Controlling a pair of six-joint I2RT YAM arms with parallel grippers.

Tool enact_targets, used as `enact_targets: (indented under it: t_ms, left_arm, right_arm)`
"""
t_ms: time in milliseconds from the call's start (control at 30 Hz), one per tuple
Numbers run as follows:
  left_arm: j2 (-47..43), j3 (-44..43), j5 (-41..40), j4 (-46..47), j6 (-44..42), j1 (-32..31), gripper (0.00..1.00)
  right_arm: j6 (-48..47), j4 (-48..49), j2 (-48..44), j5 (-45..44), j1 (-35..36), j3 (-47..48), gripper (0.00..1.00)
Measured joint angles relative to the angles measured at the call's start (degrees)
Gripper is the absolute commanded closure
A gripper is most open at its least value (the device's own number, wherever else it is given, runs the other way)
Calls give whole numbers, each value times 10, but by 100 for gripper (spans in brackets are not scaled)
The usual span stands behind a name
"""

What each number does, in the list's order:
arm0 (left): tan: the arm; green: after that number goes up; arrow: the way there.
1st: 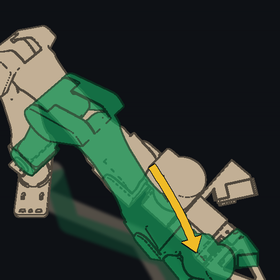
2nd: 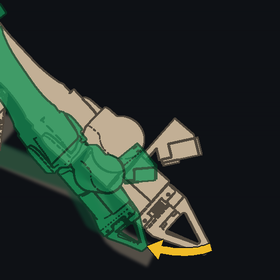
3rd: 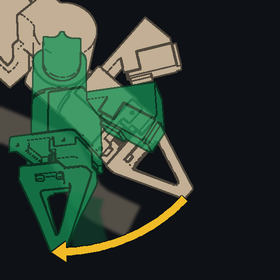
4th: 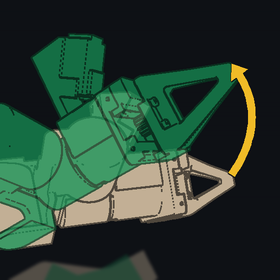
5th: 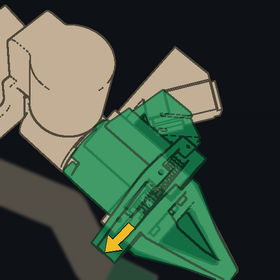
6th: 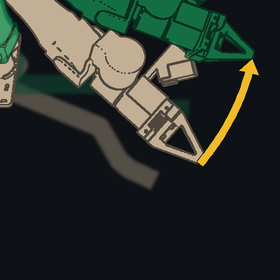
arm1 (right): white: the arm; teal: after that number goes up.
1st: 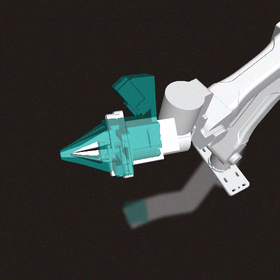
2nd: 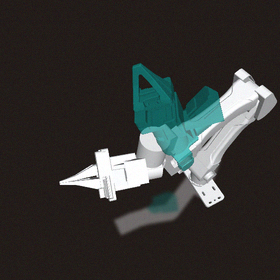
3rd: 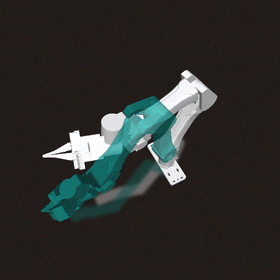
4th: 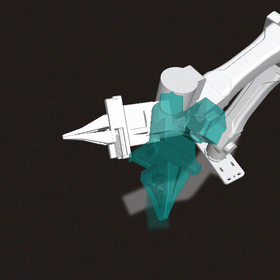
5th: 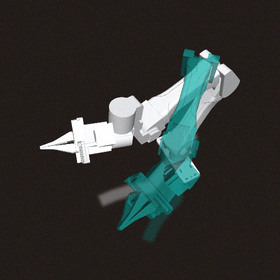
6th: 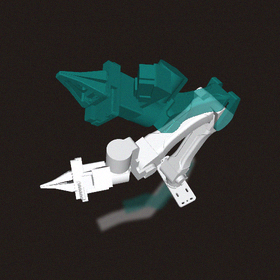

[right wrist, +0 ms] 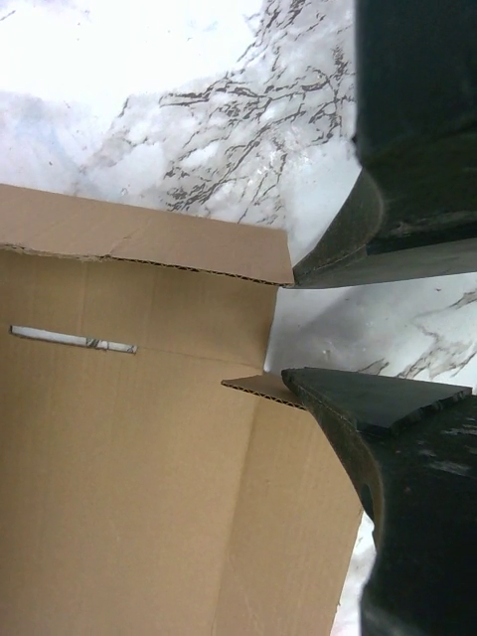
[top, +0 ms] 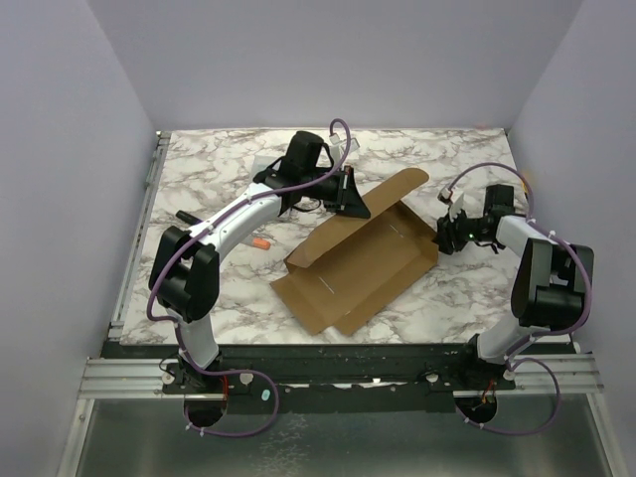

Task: Fold the paper box
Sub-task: Fold the paper box at the center of the board.

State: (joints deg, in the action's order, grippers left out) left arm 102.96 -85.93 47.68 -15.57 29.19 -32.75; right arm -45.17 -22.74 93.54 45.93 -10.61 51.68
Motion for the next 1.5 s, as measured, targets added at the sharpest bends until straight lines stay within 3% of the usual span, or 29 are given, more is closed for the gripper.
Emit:
enact_targets:
  t_ms: [833,1500]
  left_arm:
    - [0,-37,-50,-83,-112,-4,100]
    - [2,-63,-52,-117,-147,-4,100]
  right_arm:
    - [-63,-115,-17,58,-56,27,49]
    - [-89,-132,-40,77,-57,39,45]
